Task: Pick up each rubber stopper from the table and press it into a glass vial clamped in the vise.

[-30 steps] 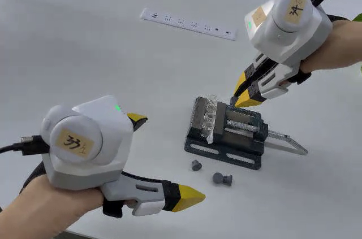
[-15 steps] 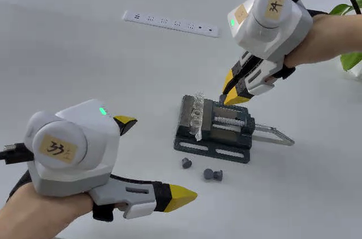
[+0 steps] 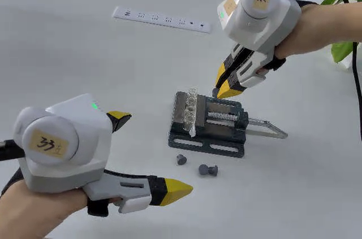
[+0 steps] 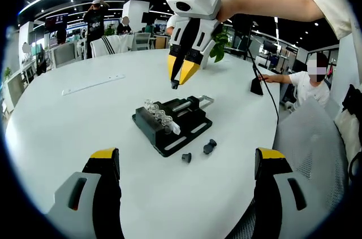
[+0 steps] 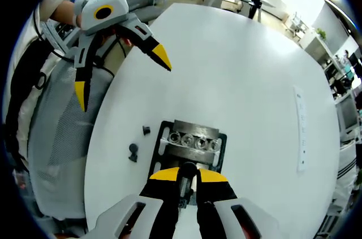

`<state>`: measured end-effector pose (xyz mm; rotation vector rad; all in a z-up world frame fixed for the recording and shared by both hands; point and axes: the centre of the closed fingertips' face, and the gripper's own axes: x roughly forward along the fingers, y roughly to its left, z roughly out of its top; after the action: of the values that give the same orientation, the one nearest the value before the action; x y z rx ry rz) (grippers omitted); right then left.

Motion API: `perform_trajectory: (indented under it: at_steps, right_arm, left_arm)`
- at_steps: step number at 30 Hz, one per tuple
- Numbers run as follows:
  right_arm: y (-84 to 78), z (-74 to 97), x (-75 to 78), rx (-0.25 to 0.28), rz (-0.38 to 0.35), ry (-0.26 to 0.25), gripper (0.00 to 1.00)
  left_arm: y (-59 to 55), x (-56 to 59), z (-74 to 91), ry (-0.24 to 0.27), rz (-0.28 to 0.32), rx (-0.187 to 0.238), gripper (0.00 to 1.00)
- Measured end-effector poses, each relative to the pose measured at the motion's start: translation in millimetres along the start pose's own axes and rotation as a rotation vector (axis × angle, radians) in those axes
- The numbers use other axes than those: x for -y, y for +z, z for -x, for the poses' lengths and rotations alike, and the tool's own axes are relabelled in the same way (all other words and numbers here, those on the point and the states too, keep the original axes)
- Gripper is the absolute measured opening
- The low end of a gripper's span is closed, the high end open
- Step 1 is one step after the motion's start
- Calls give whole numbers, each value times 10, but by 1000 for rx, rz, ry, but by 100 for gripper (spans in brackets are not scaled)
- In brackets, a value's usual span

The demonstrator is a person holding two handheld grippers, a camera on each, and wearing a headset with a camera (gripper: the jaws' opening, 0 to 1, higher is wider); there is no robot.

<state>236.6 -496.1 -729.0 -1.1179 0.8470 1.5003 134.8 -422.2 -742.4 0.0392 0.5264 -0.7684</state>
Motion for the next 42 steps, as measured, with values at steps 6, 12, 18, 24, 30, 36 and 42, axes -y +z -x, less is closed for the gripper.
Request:
perform_trajectory:
  at_steps: [6, 12, 18, 24, 30, 36, 42]
  right_arm:
    - [-5, 18, 7, 3, -3, -5, 6]
    - [1, 31, 2, 0, 0, -2, 6]
    - [40, 51, 30, 6, 16, 2, 6]
    - [67, 50, 116, 13, 31, 10, 6]
    - [122, 14, 177, 15, 50, 23, 6]
    - [147, -38, 245, 3, 66, 44, 6]
    - [198, -104, 286, -4, 89, 63, 6]
  left_arm:
    - [-17, 16, -22, -8, -2, -8, 99]
    - [-9, 26, -32, -7, 1, -6, 99]
    - [-18, 24, -44, -2, 3, -9, 99]
    - [15, -1, -44, 12, 7, -3, 99]
    - [36, -22, -57, 23, 8, -1, 99]
    - [43, -25, -87, 23, 14, -3, 99]
    - [31, -15, -125, 15, 12, -13, 99]
